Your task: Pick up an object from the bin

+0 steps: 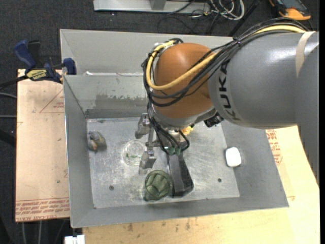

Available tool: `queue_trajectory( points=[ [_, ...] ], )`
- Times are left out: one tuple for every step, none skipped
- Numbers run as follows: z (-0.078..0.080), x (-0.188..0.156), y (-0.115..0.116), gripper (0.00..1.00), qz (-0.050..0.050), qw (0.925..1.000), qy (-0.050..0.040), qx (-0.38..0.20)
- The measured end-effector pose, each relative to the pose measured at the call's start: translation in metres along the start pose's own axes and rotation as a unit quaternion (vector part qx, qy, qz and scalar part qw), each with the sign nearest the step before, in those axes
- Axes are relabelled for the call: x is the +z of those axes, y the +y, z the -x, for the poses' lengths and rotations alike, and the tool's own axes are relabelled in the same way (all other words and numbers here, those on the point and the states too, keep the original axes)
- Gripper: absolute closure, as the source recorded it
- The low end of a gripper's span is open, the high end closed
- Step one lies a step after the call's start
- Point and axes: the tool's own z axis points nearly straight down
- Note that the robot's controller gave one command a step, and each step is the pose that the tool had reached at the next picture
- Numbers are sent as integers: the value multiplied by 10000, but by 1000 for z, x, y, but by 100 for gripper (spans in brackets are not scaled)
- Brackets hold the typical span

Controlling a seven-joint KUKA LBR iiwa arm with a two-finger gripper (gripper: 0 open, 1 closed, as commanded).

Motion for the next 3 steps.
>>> queue_trajectory(
  points=[
    [1,-2,0,0,3,10000,-16,6],
    [32,-23,6,0,4,9994,-41,-347],
    [28,-1,-45,0,12,9999,-54,-144]
  ],
)
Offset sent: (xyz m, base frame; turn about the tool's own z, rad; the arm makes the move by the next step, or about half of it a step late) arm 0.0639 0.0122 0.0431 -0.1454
